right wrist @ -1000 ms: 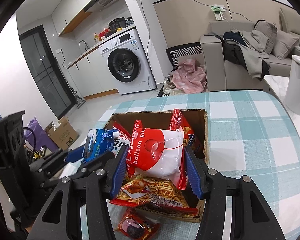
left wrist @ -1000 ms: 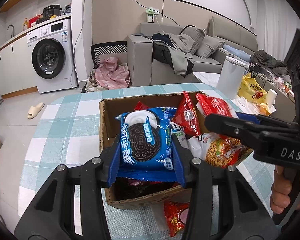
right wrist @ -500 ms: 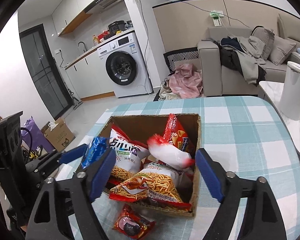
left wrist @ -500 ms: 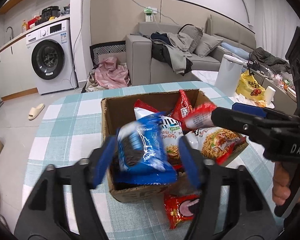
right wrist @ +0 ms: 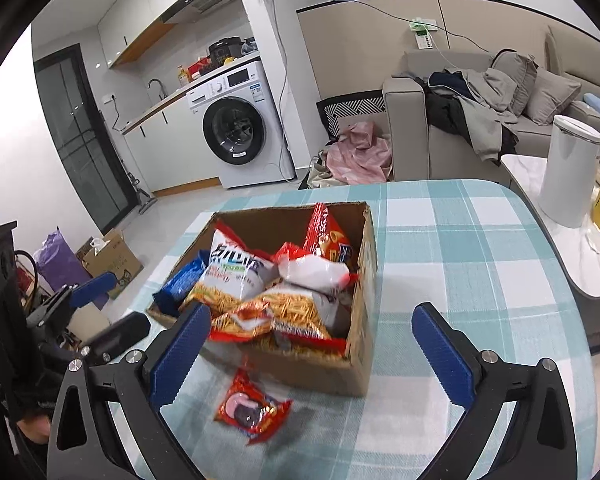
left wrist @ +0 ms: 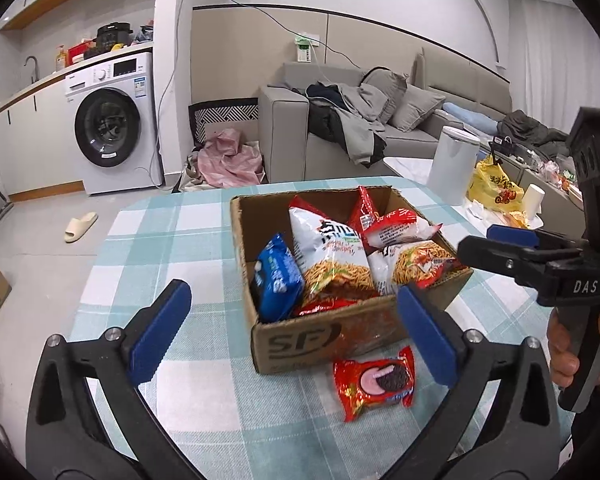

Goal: Organize snacks
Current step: 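Move both tools back toward the red Oreo pack and cracker bag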

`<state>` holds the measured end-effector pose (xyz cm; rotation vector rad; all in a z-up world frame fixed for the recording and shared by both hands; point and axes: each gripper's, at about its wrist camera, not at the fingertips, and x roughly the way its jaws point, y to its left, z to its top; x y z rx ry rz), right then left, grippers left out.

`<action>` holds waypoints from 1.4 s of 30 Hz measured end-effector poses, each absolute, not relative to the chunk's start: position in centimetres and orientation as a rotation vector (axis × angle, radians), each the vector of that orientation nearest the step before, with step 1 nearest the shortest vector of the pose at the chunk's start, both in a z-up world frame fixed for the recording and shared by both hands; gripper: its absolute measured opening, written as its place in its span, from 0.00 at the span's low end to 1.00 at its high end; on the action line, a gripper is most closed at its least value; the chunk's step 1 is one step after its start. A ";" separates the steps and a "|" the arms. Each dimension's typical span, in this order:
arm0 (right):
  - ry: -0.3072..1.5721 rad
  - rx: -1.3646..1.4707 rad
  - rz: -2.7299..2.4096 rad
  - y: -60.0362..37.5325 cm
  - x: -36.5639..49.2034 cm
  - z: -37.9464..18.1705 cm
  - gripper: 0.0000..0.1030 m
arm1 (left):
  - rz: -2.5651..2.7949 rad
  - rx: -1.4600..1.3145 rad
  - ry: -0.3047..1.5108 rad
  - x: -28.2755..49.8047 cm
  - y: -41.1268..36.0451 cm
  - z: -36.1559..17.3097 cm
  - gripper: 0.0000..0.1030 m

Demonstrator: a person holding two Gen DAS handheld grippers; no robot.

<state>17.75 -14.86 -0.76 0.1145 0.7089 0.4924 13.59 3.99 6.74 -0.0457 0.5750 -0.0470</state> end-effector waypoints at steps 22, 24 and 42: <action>0.751 0.053 0.513 -15.1 11.7 -4.0 0.99 | -0.028 -0.081 0.597 7.9 4.3 5.7 1.00; 0.760 0.061 0.512 -15.4 11.4 -4.3 0.99 | -0.033 -0.076 0.600 7.3 4.0 5.6 1.00; 0.856 0.002 0.458 -14.5 7.4 -8.0 0.99 | -0.006 -0.020 0.669 4.5 3.4 2.8 1.00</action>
